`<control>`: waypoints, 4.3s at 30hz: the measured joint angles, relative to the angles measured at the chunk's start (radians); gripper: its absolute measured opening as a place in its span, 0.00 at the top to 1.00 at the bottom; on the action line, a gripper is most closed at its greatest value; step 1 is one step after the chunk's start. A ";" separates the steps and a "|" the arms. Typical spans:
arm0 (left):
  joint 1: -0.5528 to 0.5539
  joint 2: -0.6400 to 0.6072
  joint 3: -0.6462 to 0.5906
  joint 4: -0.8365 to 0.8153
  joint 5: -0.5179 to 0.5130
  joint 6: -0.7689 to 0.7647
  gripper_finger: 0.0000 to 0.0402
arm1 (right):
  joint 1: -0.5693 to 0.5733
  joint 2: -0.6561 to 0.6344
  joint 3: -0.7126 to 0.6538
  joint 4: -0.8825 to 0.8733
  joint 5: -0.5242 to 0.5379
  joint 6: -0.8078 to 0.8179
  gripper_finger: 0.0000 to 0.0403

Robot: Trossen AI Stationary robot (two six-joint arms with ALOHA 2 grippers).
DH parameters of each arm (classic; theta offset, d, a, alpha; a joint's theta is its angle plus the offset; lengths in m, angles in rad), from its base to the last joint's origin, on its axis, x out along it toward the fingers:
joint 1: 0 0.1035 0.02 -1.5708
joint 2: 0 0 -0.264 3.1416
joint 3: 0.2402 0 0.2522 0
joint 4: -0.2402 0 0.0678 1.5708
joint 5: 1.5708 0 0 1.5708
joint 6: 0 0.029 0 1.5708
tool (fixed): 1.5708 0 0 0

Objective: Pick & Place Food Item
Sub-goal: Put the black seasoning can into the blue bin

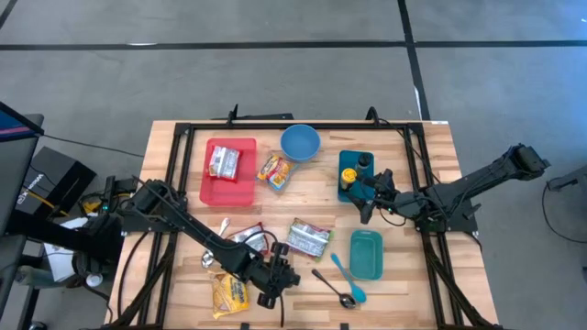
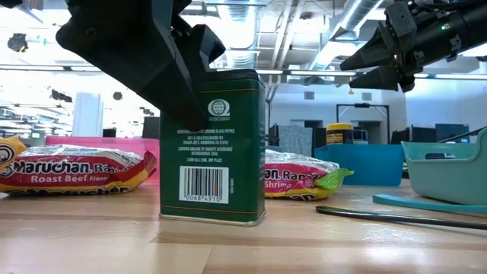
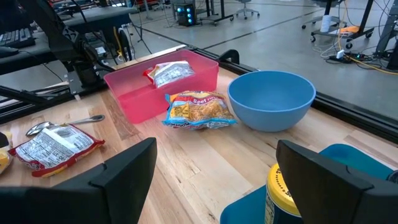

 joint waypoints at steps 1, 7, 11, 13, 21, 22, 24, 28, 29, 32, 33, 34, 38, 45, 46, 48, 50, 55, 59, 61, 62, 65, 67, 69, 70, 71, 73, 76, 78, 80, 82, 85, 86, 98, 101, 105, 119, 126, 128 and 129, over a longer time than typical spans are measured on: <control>0.000 0.000 0.000 0.000 0.000 0.000 0.68 | 0.000 0.000 0.000 0.000 0.000 0.000 0.19; 0.000 0.000 0.000 -0.001 -0.001 0.000 0.67 | 0.000 0.000 0.000 0.000 0.000 0.000 0.19; 0.000 0.000 0.000 -0.002 -0.004 0.000 0.69 | 0.000 0.000 0.000 0.000 0.000 0.000 0.19; 0.000 0.000 0.000 -0.002 -0.004 0.000 0.69 | 0.000 0.000 0.000 0.000 0.000 0.000 0.19; 0.000 0.000 0.000 -0.003 -0.004 -0.002 0.69 | 0.000 0.000 0.000 0.000 0.000 0.000 0.19; 0.000 0.000 0.000 -0.003 -0.004 -0.002 0.69 | 0.000 0.000 0.000 0.000 0.000 0.000 0.19; 0.000 0.000 0.000 -0.003 -0.004 -0.002 0.69 | 0.000 0.000 0.000 0.000 0.000 0.000 0.19; 0.001 0.000 0.000 -0.003 -0.004 -0.002 0.66 | 0.000 0.000 0.000 -0.001 -0.001 0.000 0.19; 0.003 0.000 0.000 -0.003 -0.001 -0.002 0.65 | 0.000 0.000 0.000 -0.001 -0.001 0.000 0.19; 0.012 0.000 0.000 -0.005 0.040 -0.003 0.65 | 0.000 0.000 0.000 -0.001 -0.001 0.000 0.19; 0.016 0.000 0.000 -0.004 0.060 -0.003 0.66 | 0.000 0.000 0.000 -0.001 -0.001 0.000 0.19; 0.022 0.000 0.000 -0.003 0.081 -0.004 0.67 | 0.000 0.000 0.000 -0.001 -0.001 0.000 0.19; 0.039 0.000 0.001 -0.001 0.133 -0.011 0.70 | 0.000 0.000 0.000 -0.001 -0.001 0.000 0.19; 0.045 0.000 0.001 -0.003 0.134 -0.011 0.60 | 0.000 0.000 0.000 -0.002 -0.001 0.000 0.19; 0.045 0.000 0.001 -0.003 0.134 -0.011 0.60 | 0.000 0.000 0.000 -0.002 -0.001 0.000 0.19; 0.045 0.000 0.001 -0.002 0.134 -0.011 0.61 | 0.000 0.000 0.000 -0.002 -0.001 0.000 0.19; 0.045 0.000 0.001 0.001 0.134 -0.010 0.65 | 0.000 0.000 0.000 -0.002 -0.001 0.000 0.19; 0.045 0.000 0.001 0.002 0.134 -0.011 0.70 | 0.000 0.000 0.000 -0.002 -0.001 0.000 0.19; 0.045 0.000 0.001 0.002 0.134 -0.011 0.68 | 0.000 0.000 0.000 -0.002 -0.001 0.000 0.19; 0.045 0.000 0.001 0.002 0.134 -0.011 0.65 | 0.000 0.000 0.000 -0.002 -0.001 0.000 0.19; 0.045 0.000 0.001 0.002 0.134 -0.011 0.64 | 0.000 0.000 0.000 -0.002 -0.001 0.000 0.19; 0.045 0.000 0.001 0.002 0.134 -0.011 0.67 | 0.000 0.000 0.000 -0.002 -0.001 0.000 0.19; 0.045 0.000 0.001 0.002 0.134 -0.011 0.70 | 0.000 0.000 0.000 -0.002 -0.001 0.000 0.19; 0.045 0.000 0.001 0.002 0.134 -0.011 0.70 | 0.000 0.000 0.000 -0.002 -0.001 0.000 0.19; 0.045 0.000 0.001 0.002 0.134 -0.011 0.70 | 0.000 0.000 0.000 -0.002 -0.001 0.000 0.19; 0.045 0.000 0.001 0.002 0.134 -0.011 0.70 | 0.000 0.000 0.000 -0.002 -0.001 0.000 0.19; 0.045 0.000 0.001 0.002 0.134 -0.011 0.70 | 0.000 0.000 0.000 -0.002 -0.001 0.000 0.19; 0.045 0.000 0.001 0.003 0.134 -0.011 0.70 | 0.000 0.000 0.000 -0.002 -0.001 0.000 0.19; 0.045 0.000 0.001 0.005 0.134 -0.011 0.70 | 0.000 0.000 0.000 -0.002 -0.001 0.000 0.19; 0.045 0.000 0.000 0.009 0.134 -0.011 0.70 | 0.000 0.000 0.000 -0.002 -0.001 0.000 0.19; 0.045 0.000 0.000 0.009 0.134 -0.011 0.70 | 0.000 0.000 0.000 -0.002 -0.001 0.000 0.19; 0.045 0.000 0.000 0.009 0.134 -0.011 0.70 | 0.000 0.000 0.000 -0.002 0.000 0.000 0.19; 0.045 0.000 0.000 0.009 0.134 -0.011 0.70 | 0.000 0.000 0.000 -0.002 -0.001 0.000 0.19; 0.045 -0.001 0.000 0.017 0.134 -0.011 0.70 | 0.000 0.000 0.000 -0.002 0.000 0.000 0.19; 0.049 -0.014 0.000 0.030 0.134 -0.011 0.70 | 0.000 0.000 0.000 -0.002 0.000 0.000 0.19; 0.055 -0.034 0.000 0.049 0.132 -0.010 0.70 | 0.000 0.000 0.000 -0.004 0.000 -0.001 0.19; 0.093 -0.077 0.001 0.058 0.131 0.032 0.70 | 0.000 0.000 0.000 -0.008 0.000 -0.001 0.19; 0.130 -0.133 0.000 0.048 0.132 0.063 0.70 | 0.000 0.000 0.000 -0.007 0.000 -0.001 0.19; 0.142 -0.151 0.000 0.046 0.132 0.078 0.70 | 0.000 0.000 0.000 -0.007 0.000 -0.001 0.19; 0.149 -0.161 0.000 0.045 0.132 0.079 0.69 | 0.000 0.000 0.000 -0.007 0.000 -0.001 0.19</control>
